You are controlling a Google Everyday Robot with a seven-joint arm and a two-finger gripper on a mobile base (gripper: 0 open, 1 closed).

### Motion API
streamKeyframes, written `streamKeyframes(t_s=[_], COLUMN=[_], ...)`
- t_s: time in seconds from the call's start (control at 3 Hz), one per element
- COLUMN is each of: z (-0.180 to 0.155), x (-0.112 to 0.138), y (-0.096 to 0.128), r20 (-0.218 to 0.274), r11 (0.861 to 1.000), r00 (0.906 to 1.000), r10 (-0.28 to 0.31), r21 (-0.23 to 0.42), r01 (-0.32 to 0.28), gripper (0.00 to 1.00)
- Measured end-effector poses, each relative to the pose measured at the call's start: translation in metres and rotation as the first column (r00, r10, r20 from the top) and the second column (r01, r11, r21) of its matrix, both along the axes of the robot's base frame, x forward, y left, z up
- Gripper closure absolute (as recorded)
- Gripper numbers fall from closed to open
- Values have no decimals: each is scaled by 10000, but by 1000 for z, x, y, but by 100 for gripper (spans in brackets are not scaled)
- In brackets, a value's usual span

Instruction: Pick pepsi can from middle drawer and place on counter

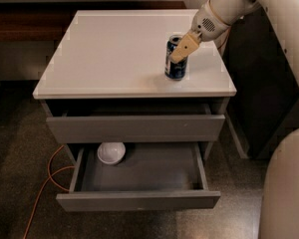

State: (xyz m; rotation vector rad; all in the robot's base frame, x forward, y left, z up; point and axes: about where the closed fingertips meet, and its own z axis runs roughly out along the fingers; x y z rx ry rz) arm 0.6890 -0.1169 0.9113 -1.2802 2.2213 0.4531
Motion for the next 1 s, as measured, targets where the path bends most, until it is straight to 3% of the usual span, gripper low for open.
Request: streamKeyframes(t_s=[0.33, 0.67, 1.0], z=[-6, -8, -8], x=[4, 6, 6], y=[0, 3, 3], r20=[66, 77, 76], r11=[9988, 9985, 9985], r00=[9993, 9992, 9992], r10=[356, 402, 403], r21=[334, 378, 379], r01=[-358, -404, -405], gripper=[14, 0, 0])
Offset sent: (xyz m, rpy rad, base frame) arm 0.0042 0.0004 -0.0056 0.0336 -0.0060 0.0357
